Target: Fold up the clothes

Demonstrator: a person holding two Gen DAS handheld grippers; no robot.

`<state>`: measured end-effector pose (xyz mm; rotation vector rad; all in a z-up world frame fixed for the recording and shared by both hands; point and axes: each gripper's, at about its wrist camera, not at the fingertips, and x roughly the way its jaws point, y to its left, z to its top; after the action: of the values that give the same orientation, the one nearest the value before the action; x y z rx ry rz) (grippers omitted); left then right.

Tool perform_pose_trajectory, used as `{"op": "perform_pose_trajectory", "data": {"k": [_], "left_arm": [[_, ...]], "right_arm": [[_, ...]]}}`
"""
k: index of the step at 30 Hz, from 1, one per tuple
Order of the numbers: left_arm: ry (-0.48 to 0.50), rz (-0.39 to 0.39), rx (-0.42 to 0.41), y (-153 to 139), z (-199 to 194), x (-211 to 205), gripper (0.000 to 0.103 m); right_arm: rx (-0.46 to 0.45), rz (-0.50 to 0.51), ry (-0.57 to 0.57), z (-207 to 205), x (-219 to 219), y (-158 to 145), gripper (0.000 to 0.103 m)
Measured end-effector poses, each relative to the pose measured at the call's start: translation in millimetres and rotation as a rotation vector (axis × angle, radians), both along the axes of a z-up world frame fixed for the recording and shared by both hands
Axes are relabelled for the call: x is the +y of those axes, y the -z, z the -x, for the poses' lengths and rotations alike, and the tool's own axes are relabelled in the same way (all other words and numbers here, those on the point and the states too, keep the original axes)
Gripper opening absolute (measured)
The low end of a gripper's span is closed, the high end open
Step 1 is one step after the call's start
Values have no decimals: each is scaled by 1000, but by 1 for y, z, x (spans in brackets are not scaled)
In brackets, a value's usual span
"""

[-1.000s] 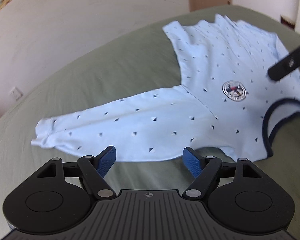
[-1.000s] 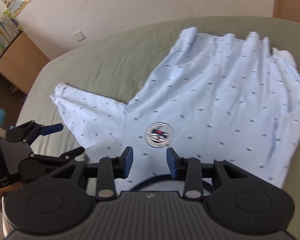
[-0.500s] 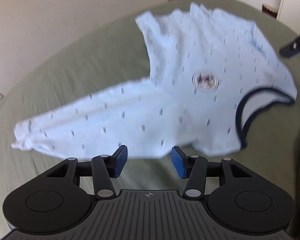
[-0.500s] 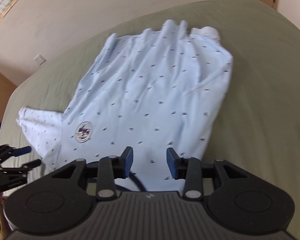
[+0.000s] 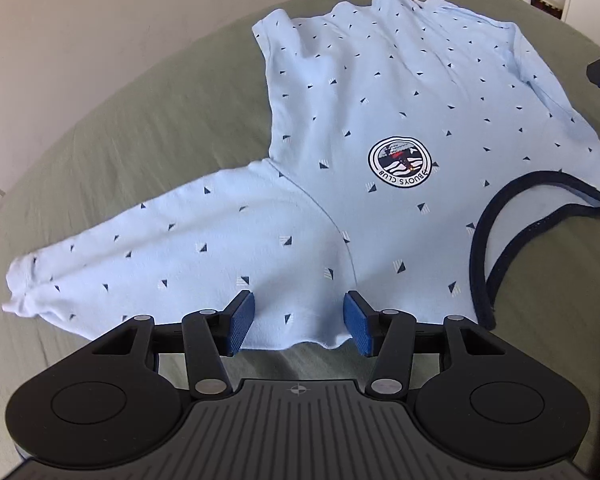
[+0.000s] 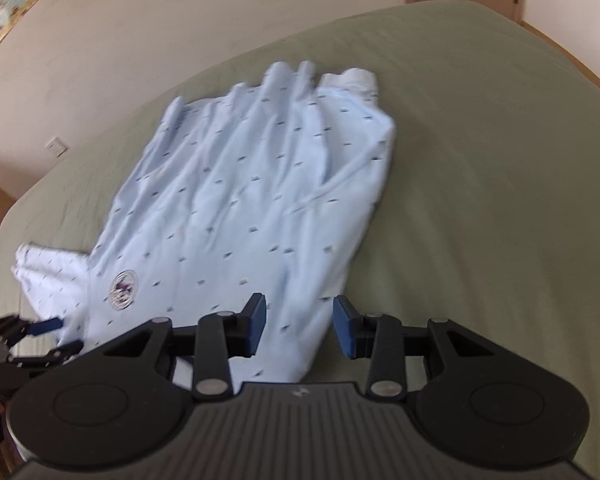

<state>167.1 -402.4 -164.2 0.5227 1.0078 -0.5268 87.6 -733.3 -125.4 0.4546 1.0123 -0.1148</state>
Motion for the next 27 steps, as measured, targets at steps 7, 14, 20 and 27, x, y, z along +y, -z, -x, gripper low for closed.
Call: {"op": "perform_pose_trajectory", "data": {"k": [7,14,20,27], "left_arm": [[-14,87,-14,-33,-11,-15,53],[36,156,-18,-50,-30,-72,56],[88,190,6,-46,-38,-120,56],[100,216,31,-38,-47,-145,56]], "right_arm": [[-26,-57,110,-12,-44,9,40],[-66,-105,207,-63,-90,20,40],[-67,-146,253,-115,-112,42,47],[-52,-223,250,-144,-117,68,47]]}}
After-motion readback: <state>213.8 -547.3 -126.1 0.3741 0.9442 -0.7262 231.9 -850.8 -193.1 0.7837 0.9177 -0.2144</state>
